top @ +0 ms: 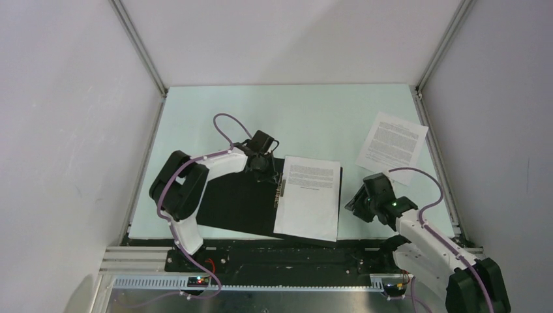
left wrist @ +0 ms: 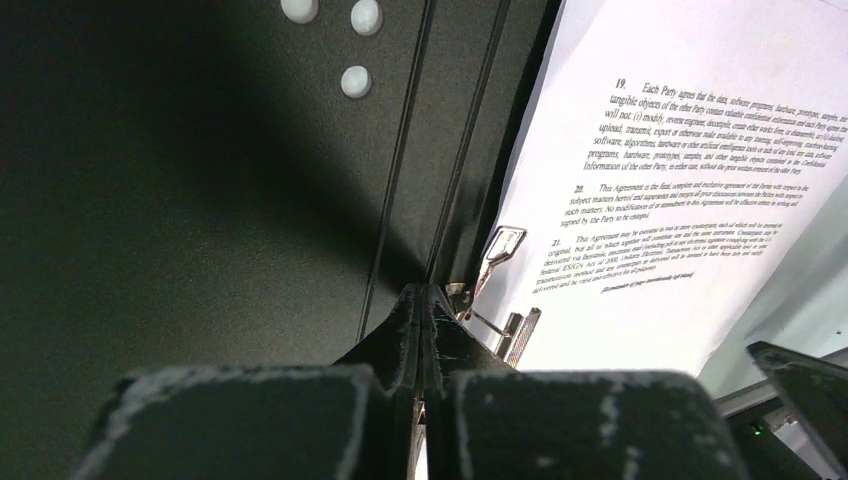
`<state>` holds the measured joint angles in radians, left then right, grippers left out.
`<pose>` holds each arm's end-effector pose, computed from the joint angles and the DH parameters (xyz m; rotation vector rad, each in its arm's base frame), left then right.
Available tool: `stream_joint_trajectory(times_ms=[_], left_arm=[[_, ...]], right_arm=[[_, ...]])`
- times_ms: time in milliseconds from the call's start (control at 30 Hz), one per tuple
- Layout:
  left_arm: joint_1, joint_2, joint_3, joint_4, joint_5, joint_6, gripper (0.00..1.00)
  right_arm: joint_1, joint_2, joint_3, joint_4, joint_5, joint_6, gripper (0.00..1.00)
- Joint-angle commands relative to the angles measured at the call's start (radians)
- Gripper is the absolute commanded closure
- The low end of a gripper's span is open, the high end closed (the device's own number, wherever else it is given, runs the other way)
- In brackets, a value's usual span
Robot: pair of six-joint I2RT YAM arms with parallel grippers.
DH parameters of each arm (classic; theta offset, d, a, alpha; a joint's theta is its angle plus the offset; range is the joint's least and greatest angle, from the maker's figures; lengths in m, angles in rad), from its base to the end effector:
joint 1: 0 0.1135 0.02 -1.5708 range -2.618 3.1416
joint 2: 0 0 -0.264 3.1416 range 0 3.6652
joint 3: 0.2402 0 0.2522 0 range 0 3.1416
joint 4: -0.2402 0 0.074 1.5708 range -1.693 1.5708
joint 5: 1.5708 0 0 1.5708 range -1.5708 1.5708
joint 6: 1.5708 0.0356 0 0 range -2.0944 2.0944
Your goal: Put the files into the folder
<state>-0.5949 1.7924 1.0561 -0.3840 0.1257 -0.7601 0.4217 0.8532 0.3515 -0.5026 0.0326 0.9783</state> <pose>0.2852 -0.1984 0.1526 -0.1920 2.8118 -0.5430 0.1363 0.0599 0.1547 0.7401 2.5444 0.4638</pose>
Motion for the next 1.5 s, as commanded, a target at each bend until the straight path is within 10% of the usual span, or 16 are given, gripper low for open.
stream_joint_trajectory(times_ms=[0, 567, 967, 1467], left_arm=[[0.006, -0.060, 0.010, -0.009, -0.006, 0.001, 1.00], [0.004, -0.467, -0.080, -0.053, 0.109, 0.047, 0.73], [0.005, -0.616, -0.163, -0.054, 0.153, 0.082, 0.72], [0.005, -0.590, -0.165, -0.055, 0.179, 0.096, 0.73]], right_arm=[[-0.138, -0.032, 0.085, -0.078, 0.024, -0.080, 0.50], [-0.982, 0.269, 0.151, 0.160, -0.207, -0.137, 0.30], [-1.160, 0.428, 0.164, 0.253, -0.186, -0.132, 0.32], [-1.077, 0.662, 0.298, 0.264, -0.169, -0.164, 0.37]])
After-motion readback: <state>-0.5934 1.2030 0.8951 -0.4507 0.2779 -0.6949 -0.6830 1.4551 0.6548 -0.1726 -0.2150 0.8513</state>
